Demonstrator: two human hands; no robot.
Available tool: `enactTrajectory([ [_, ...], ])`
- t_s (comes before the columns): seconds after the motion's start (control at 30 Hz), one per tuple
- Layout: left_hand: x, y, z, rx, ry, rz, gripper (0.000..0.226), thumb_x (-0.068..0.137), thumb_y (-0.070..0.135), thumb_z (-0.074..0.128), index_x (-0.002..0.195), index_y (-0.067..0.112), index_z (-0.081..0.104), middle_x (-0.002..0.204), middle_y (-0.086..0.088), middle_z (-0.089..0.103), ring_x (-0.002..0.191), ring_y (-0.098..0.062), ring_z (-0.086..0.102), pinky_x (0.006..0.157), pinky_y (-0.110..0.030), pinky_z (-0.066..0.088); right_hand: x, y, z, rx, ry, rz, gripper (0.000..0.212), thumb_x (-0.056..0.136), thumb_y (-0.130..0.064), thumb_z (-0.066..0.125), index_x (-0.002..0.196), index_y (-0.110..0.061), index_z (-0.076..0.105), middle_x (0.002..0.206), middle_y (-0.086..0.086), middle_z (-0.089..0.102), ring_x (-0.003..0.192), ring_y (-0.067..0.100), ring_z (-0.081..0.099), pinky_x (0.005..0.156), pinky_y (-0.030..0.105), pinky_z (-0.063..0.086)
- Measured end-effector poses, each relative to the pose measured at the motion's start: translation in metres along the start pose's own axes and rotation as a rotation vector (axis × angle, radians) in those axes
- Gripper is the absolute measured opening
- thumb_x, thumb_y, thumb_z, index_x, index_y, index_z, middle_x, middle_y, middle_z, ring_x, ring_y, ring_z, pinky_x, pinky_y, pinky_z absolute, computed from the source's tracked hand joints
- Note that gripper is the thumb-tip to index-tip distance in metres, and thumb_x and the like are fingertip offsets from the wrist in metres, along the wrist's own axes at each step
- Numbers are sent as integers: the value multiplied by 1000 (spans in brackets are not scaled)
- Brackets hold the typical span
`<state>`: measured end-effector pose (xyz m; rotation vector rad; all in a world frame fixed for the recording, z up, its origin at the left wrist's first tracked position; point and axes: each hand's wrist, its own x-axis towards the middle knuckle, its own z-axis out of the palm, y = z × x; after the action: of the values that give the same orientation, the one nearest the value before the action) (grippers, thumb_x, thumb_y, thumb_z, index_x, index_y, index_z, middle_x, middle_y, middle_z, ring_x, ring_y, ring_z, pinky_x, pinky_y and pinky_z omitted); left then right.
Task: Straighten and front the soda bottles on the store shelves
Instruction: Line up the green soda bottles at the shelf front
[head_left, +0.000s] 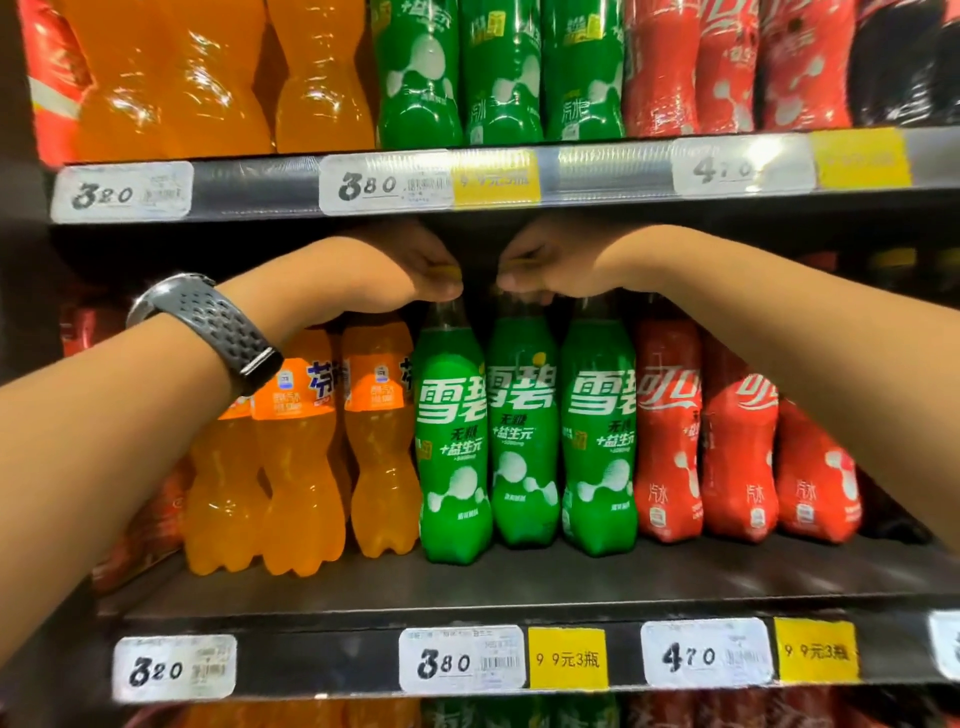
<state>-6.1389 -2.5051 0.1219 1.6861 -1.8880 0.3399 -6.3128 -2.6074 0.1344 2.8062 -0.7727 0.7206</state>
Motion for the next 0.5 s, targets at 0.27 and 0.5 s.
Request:
enactTrajectory([
  [0.27,0,-7,1,-18,17,14,23,89,26,65,110,18,69,107,-4,69,100,-24,61,94,-40,47,-1,2,1,80,-29,-7,24,96,-33,53,86,-14,64,72,-10,65,71,8,65,51,14,40],
  [0.5,2,-12,0,-28,25,28,16,89,28,65,105,25,69,101,3,68,96,-20,61,89,-36,47,-4,0,-3,104,-53,8,25,95,-33,54,98,-11,66,73,-11,67,70,4,65,62,19,42],
])
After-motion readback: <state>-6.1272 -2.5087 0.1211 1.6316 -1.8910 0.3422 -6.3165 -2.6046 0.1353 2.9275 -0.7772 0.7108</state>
